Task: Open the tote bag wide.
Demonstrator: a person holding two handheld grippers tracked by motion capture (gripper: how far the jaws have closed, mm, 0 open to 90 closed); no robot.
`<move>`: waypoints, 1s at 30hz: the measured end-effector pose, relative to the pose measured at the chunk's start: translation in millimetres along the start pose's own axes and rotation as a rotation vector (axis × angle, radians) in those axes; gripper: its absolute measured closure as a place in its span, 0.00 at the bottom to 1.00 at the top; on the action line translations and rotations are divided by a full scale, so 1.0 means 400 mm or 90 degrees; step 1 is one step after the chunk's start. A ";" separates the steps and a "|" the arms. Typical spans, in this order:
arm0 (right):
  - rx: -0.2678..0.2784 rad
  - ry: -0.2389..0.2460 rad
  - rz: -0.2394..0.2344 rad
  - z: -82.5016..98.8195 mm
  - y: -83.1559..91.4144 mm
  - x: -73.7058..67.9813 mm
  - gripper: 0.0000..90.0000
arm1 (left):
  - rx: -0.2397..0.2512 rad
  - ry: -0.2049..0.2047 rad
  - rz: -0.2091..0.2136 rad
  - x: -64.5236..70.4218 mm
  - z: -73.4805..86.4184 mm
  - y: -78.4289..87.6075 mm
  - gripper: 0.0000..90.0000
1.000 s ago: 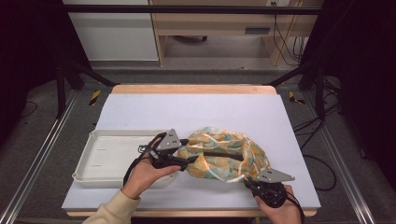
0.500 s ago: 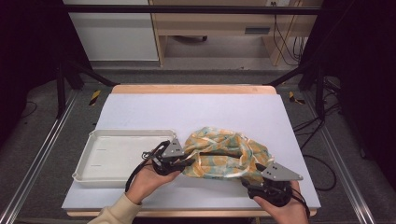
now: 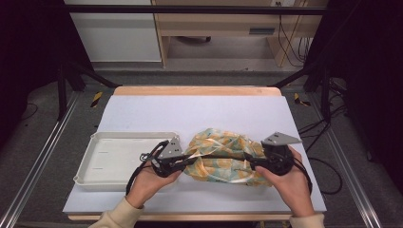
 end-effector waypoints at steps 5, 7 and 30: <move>-0.040 0.005 -0.017 -0.023 -0.079 0.003 0.44 | 0.012 -0.019 0.003 0.014 -0.025 0.023 0.96; -0.048 -0.001 -0.025 -0.027 -0.100 0.004 0.65 | 0.005 -0.031 0.004 0.017 -0.028 0.030 0.96; 0.100 0.053 -0.158 0.045 0.045 -0.186 0.98 | 0.018 0.003 -0.073 -0.046 0.007 0.027 0.96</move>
Point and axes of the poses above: each handheld gripper's, and its own axes: y roughly backward along the jaws, z roughly out of its underside, x roughly to its right, the point moved 6 cm from there along -y, roughly forward along the jaws, and after that the axes turned 3 degrees about z, right-handed, at the moved point
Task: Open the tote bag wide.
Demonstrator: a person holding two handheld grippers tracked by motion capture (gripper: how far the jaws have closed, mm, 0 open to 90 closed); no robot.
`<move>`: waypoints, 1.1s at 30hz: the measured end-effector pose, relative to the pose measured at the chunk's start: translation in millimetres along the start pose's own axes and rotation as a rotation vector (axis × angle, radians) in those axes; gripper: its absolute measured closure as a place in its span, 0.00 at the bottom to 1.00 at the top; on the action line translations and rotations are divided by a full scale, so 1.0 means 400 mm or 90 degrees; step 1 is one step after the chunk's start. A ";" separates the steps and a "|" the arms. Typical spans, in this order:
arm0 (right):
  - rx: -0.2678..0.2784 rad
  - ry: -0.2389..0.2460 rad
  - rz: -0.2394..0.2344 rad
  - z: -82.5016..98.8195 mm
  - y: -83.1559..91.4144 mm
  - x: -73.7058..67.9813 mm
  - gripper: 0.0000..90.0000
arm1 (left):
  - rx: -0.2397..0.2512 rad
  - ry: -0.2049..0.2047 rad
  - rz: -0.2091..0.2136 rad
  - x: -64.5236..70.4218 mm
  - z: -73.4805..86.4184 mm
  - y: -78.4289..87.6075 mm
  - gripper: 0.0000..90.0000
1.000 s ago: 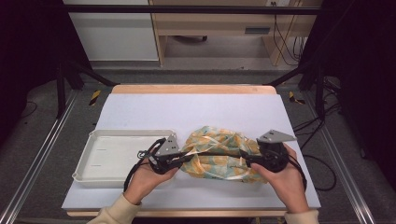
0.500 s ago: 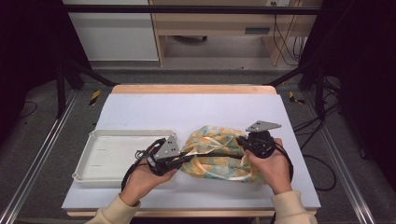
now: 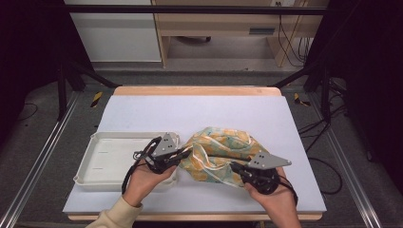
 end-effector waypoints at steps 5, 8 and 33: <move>0.002 0.012 -0.032 0.042 -0.045 -0.042 0.99 | 0.018 0.004 -0.020 -0.015 0.002 0.009 0.96; -0.018 0.025 -0.039 0.067 -0.067 -0.054 0.99 | 0.031 0.007 -0.027 -0.021 -0.002 0.017 0.97; -0.092 0.053 -0.050 0.147 -0.092 -0.073 0.67 | 0.062 0.008 0.014 -0.018 -0.016 0.037 0.95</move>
Point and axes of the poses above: each handheld gripper's, and its own axes: y roughly backward along the jaws, z roughly out of its underside, x roughly to its right, the point moved 6 cm from there along -y, roughly forward along the jaws, and after that the axes turned 3 degrees about z, right-handed, at the moved point
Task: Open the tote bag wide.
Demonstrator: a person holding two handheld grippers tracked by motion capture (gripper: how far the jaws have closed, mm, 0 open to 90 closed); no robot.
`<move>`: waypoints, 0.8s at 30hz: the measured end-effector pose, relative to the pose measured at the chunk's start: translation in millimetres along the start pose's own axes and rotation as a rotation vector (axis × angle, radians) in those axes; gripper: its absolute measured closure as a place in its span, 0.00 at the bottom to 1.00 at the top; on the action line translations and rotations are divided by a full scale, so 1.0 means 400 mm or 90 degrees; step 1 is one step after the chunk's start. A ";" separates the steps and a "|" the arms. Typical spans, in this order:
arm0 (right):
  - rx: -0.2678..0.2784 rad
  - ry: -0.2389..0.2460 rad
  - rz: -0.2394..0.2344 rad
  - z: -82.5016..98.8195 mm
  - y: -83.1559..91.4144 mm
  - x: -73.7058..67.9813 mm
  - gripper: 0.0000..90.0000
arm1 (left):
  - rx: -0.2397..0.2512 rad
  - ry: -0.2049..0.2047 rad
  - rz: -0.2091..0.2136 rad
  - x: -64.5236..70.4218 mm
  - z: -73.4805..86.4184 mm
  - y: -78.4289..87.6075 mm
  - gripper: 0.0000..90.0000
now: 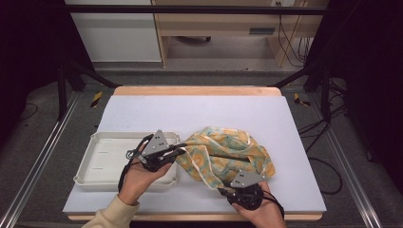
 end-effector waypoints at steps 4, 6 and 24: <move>0.011 0.008 0.002 -0.020 0.017 -0.007 0.51 | -0.004 0.004 0.005 -0.007 0.008 -0.003 0.95; 0.021 0.011 0.007 -0.035 0.032 -0.003 0.45 | -0.007 0.001 0.006 -0.007 0.011 -0.003 0.95; 0.044 0.010 0.043 -0.155 0.081 0.130 0.44 | -0.040 -0.059 0.017 0.017 0.014 0.005 0.96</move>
Point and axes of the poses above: each handheld gripper's, and its own axes: y roughly backward along the jaws, z roughly out of its underside, x roughly to its right, the point moved 6 cm from there along -y, roughly forward along the jaws, and after that the axes turned 3 degrees about z, right-handed, at the moved point
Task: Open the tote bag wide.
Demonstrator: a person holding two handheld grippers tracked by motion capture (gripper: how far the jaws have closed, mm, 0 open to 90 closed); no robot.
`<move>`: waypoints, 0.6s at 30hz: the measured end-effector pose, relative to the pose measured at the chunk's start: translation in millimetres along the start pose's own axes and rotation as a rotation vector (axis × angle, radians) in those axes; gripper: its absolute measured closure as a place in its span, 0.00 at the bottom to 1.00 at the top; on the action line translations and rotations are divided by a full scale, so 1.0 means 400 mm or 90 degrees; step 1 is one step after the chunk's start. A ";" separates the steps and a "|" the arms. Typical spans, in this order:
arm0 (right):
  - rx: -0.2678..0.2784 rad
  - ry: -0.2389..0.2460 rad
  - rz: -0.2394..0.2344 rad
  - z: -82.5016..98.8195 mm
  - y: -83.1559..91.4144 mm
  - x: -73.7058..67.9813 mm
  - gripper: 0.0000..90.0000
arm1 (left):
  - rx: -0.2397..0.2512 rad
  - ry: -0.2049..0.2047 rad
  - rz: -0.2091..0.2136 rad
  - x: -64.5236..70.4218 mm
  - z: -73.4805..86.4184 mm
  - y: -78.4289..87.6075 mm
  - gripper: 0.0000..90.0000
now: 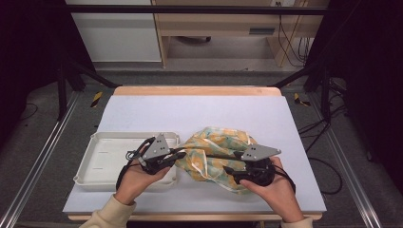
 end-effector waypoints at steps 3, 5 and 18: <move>0.015 -0.002 0.000 -0.023 0.020 0.003 0.45 | -0.004 -0.001 -0.008 -0.006 0.004 -0.001 0.95; 0.016 0.000 -0.001 -0.024 0.027 0.002 0.45 | -0.004 0.006 -0.009 -0.012 0.010 -0.002 0.95; 0.025 -0.052 0.050 -0.023 0.045 0.076 0.48 | -0.008 0.002 -0.005 -0.021 0.023 -0.004 0.95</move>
Point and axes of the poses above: each handheld gripper's, and its own axes: y roughly backward along the jaws, z roughly out of its underside, x roughly to its right, the point moved 6 cm from there along -y, roughly forward along the jaws, and after that the axes turned 3 degrees about z, right-handed, at the moved point
